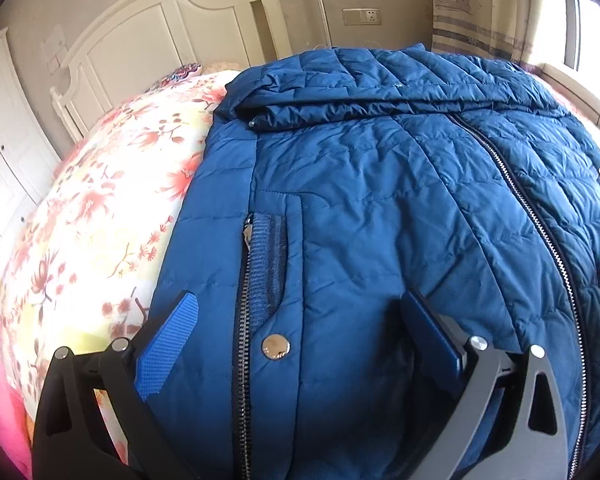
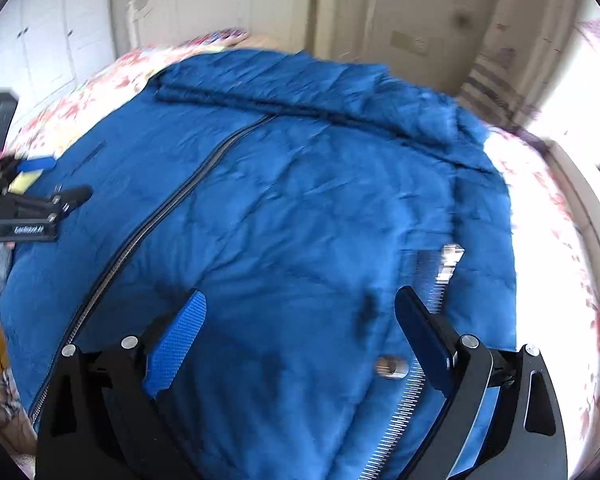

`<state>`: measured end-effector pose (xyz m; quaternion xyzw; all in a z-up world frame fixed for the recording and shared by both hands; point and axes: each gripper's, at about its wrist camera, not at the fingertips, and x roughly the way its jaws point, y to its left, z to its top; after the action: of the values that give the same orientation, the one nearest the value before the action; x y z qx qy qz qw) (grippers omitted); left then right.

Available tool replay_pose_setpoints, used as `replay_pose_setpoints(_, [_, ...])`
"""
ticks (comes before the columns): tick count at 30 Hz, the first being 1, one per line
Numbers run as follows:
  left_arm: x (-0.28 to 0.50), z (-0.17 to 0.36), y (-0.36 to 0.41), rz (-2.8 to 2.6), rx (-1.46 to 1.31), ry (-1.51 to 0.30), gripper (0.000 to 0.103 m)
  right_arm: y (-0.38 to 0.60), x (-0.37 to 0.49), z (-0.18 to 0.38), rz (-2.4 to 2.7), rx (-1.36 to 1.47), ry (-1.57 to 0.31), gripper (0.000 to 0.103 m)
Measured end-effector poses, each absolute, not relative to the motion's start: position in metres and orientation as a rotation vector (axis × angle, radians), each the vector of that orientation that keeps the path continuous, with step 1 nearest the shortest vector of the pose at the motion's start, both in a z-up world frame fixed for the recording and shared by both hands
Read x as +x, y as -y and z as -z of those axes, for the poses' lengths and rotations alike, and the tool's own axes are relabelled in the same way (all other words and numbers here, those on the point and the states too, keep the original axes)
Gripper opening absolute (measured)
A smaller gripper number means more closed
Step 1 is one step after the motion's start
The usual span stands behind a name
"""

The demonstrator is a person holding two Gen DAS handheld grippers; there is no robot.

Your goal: Fold large clothes

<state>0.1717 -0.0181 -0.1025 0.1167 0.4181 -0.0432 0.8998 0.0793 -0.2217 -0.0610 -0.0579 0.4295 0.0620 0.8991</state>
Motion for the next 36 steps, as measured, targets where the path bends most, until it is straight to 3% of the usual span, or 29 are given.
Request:
replay_pose_setpoints(12, [0.165, 0.105, 0.013, 0.091, 0.219, -0.880, 0.101, 0.255, 0.079, 0.077, -0.073, -0.053, -0.938, 0.091])
replay_pose_setpoints(29, [0.092, 0.098, -0.050, 0.074, 0.078, -0.843, 0.101, 0.290, 0.004, 0.068, -0.014, -0.090, -0.898, 0.091])
replay_pose_setpoints(36, [0.069, 0.110, -0.087, 0.089, -0.046, -0.883, 0.101, 0.332, -0.049, 0.082, 0.011, 0.091, -0.947, 0.091])
